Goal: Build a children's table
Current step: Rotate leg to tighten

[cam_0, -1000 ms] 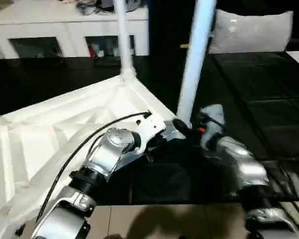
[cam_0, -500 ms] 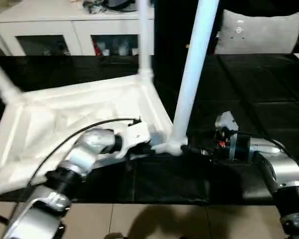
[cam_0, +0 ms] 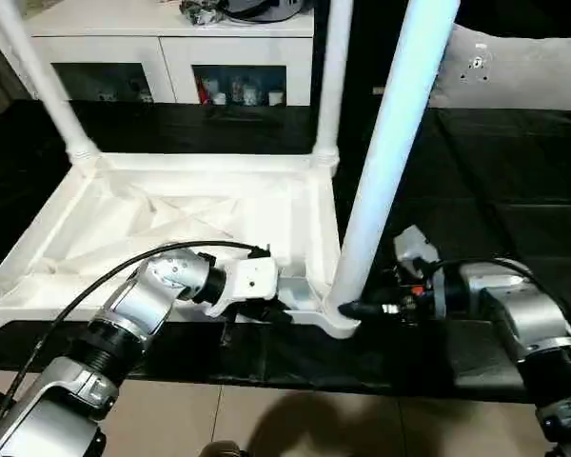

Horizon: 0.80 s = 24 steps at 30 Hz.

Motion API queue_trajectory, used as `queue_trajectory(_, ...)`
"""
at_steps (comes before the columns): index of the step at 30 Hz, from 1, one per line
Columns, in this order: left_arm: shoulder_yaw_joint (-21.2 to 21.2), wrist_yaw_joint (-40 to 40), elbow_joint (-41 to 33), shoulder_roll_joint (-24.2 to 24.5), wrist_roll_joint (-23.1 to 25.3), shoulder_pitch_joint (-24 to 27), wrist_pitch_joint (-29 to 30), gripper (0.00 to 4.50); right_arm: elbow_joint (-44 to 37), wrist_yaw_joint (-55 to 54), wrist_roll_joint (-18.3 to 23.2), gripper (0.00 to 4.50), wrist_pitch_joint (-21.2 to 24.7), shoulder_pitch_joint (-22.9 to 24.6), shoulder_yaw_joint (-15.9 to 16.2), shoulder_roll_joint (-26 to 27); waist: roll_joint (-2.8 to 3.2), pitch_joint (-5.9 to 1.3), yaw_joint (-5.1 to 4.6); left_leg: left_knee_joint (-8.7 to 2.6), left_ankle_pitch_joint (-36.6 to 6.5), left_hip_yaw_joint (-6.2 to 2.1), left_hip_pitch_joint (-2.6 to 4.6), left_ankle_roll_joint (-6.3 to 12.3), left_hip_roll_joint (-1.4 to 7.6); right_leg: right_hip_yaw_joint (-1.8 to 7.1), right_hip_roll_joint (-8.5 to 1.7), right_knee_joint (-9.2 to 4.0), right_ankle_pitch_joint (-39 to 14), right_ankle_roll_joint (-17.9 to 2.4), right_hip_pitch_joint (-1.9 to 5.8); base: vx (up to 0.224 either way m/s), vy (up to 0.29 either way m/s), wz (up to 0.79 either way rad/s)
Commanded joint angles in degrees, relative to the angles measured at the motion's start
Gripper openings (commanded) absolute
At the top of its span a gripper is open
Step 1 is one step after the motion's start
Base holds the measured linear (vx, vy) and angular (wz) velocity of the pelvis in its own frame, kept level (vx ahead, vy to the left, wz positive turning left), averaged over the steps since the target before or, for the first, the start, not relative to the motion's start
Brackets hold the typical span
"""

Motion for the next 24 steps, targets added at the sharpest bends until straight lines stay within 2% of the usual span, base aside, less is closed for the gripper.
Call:
queue_trajectory(1,-2.1,-2.0,-2.4,0.0,0.5,-0.1,-1.6,0.0,-0.2,0.7,0.4,2.06,-0.4,-0.6,0.8,0.1,-0.92,-4.02,-0.26,-3.73,-9.1,0.39,-0.33,4.31,1.35,3.06,-3.36,-4.12,-18.6,-9.0,3.43,0.0,0.0,0.0)
queue_trajectory(7,-2.2,-2.4,-2.3,-0.2,0.5,-0.1,-2.2,0.0,-0.4,1.1,0.4,1.96,-0.5,-0.5,1.1,0.2,-0.9,-4.09,-0.26,-3.63,-8.6,0.42,-0.34,4.34,1.28,3.03,-3.27,-4.08,-18.3,-8.9,3.45,0.0,0.0,0.0)
queue_trajectory(13,-1.4,-1.1,-3.2,-0.7,-0.2,0.6,-0.1,0.0,-3.2,1.3,1.6,1.95,0.8,1.7,1.3,0.8,-0.95,-4.11,-0.17,-3.64,-8.4,0.4,-0.32,4.4,1.34,3.07,-3.29,-4.04,-18.3,-8.8,3.49,0.0,0.0,0.0)
queue_trajectory(16,-0.1,1.2,-5.2,-2.1,-1.2,1.3,5.6,0.0,-4.9,-4.2,2.9,1.95,3.7,2.8,-0.5,3.7,-0.86,-3.95,-0.34,-3.8,-8.9,0.45,-0.27,4.05,1.37,3.09,-3.26,-4.16,-19.2,-8.7,3.48,0.0,0.0,0.0)
queue_trajectory(17,0.3,2.4,-5.9,-2.5,-1.3,1.5,7.6,0.0,-5.0,-6.8,2.9,1.95,4.6,2.8,-1.0,5.0,-0.55,-3.93,-0.25,-3.8,-9.1,0.34,-0.23,3.94,1.37,3.03,-3.34,-4.23,-19.7,-8.7,3.4,0.0,0.0,0.0)
queue_trajectory(18,0.7,3.7,-6.9,-3.3,-1.4,1.9,9.7,0.0,-5.1,-9.6,2.7,1.95,5.3,3.0,-1.3,6.8,-0.77,-3.8,-0.55,-3.83,-9.9,0.41,-0.26,3.58,1.15,2.91,-3.25,-4.52,-21.2,-8.2,3.37,0.0,0.0,0.0)
queue_trajectory(19,0.9,4.7,-7.6,-3.9,-1.5,2.1,11.3,0.0,-5.3,-11.7,2.5,1.95,5.7,3.1,-1.4,8.1,-0.73,-3.73,-0.66,-3.9,-10.4,0.4,-0.17,3.26,1.08,2.87,-3.23,-4.62,-22.5,-7.8,3.33,0.0,0.0,0.0)
queue_trajectory(20,1.1,6.2,-8.2,-4.9,-1.5,2.4,13.2,0.0,-5.0,-15.0,1.8,1.95,6.1,3.0,-1.5,10.0,-0.79,-3.52,-1.17,-4.03,-11.9,0.3,-0.14,2.4,0.87,2.68,-3.31,-5.15,-26.5,-6.2,3.29,0.0,0.0,0.0)
queue_trajectory(24,1.6,11.8,-8.5,-8.7,-0.6,2.1,17.7,0.0,-2.6,-24.9,-0.5,1.95,7.0,2.3,-2.3,15.9,-0.81,-3.41,-2.94,-4.06,-13.2,0.09,-0.21,1.59,0.47,2.34,-3.17,-5.67,-29.4,-4.4,3.23,0.0,0.0,0.0)
